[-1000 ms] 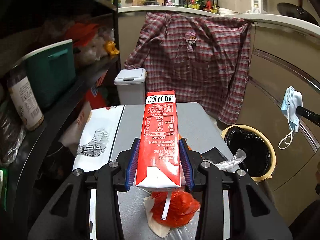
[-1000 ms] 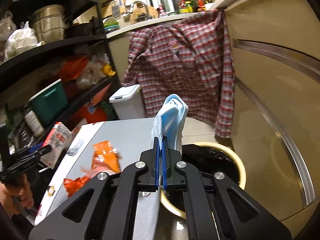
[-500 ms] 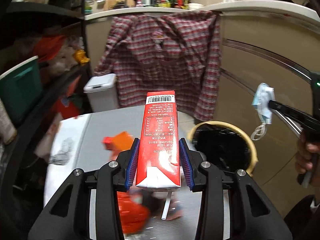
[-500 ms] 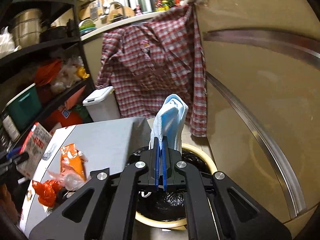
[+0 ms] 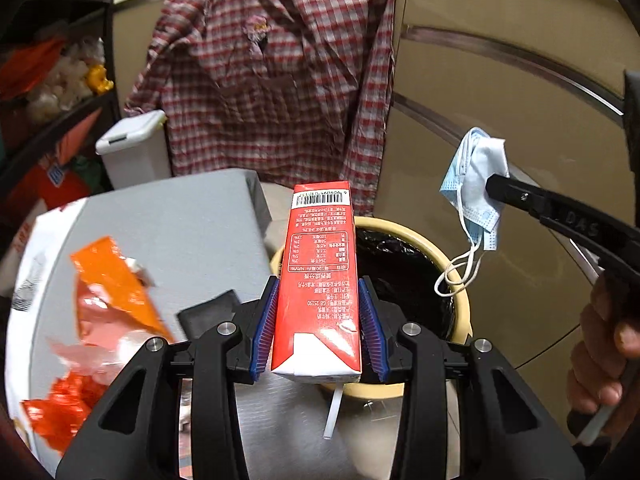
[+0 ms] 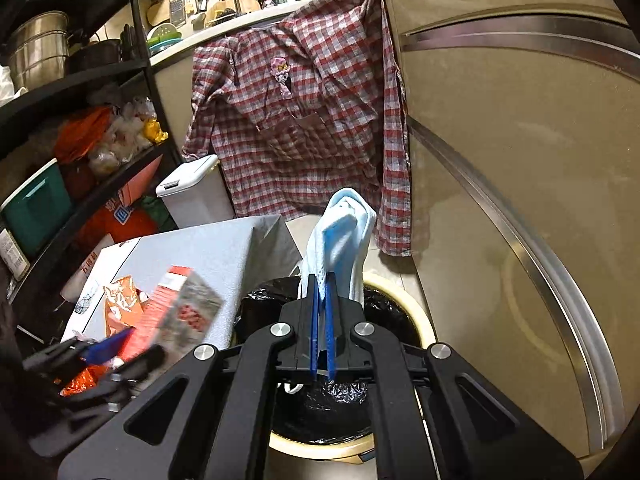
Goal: Collect trash
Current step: 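Carry the carton over the bin and open the left gripper while the right holds the mask, then open the right gripper over the bin to drop the mask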
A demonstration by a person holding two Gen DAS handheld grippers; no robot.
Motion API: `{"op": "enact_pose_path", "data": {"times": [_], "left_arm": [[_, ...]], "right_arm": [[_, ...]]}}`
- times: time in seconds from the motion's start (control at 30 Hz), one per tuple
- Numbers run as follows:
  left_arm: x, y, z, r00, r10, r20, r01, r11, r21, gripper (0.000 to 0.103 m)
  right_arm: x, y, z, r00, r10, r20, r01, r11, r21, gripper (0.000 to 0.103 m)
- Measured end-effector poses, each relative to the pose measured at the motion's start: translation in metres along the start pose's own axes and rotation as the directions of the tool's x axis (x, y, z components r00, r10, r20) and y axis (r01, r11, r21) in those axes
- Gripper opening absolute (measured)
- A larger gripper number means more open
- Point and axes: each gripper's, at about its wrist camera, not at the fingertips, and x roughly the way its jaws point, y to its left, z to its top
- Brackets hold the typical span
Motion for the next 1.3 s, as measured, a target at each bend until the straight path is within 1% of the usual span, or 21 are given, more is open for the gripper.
{"op": "enact_pose_path", "data": {"times": [0.07,0.2,0.43,0.47,0.5,0.53,0.67,0.8,0.97,1.17,1.3], "left_arm": [[0.008,-0.004,0.0,1.0,-0.011,-0.012,0.011,1.0,-0.008,0.039],[0.02,-0.011,0.004,1.0,-0.009,-0.024,0.009,1.0,-0.004,0.039],[0.041,-0.012,0.012,0.998,-0.011,-0.059,0.009,1.0,-0.021,0.04],[0.043,-0.011,0.014,0.998,-0.004,-0.059,0.003,1.0,-0.022,0.042],[0.044,-0.01,0.015,0.998,0.0,-0.06,-0.001,1.0,-0.023,0.049],[0.045,-0.009,0.017,0.998,0.003,-0.059,-0.005,1.0,-0.027,0.05],[0.04,-0.002,0.019,0.999,0.002,-0.05,-0.004,0.999,-0.042,0.05],[0.034,0.003,0.018,0.999,0.0,-0.046,-0.002,0.999,-0.037,0.05],[0.015,0.011,0.02,1.0,-0.001,-0.021,0.001,1.0,-0.013,0.05],[-0.033,0.037,0.033,0.998,0.017,0.052,-0.018,1.0,0.022,0.05],[-0.075,0.064,0.041,0.993,0.043,0.106,-0.048,0.998,0.045,0.05]], "right_arm": [[0.002,-0.002,-0.001,1.0,-0.003,-0.005,0.003,1.0,0.004,0.004],[0.005,-0.003,-0.001,1.0,-0.001,-0.011,0.001,1.0,0.007,0.005],[0.01,-0.001,-0.001,1.0,-0.01,-0.019,0.01,1.0,0.005,0.007],[0.011,-0.001,-0.001,1.0,-0.012,-0.023,0.013,1.0,0.006,0.009],[0.012,-0.002,-0.002,0.999,-0.014,-0.029,0.014,1.0,0.01,0.011],[0.013,-0.002,-0.002,0.999,-0.013,-0.031,0.014,1.0,0.012,0.011],[0.014,-0.003,-0.003,0.999,-0.019,-0.028,0.019,1.0,0.014,0.021],[0.014,-0.003,-0.003,0.999,-0.019,-0.027,0.02,1.0,0.012,0.022],[0.014,0.0,-0.003,0.999,-0.024,-0.025,0.024,1.0,0.0,0.022],[0.007,0.006,-0.003,1.0,-0.022,0.002,0.022,1.0,-0.005,0.022],[0.0,0.01,-0.004,1.0,-0.001,0.022,0.001,1.0,0.002,0.022]]}}
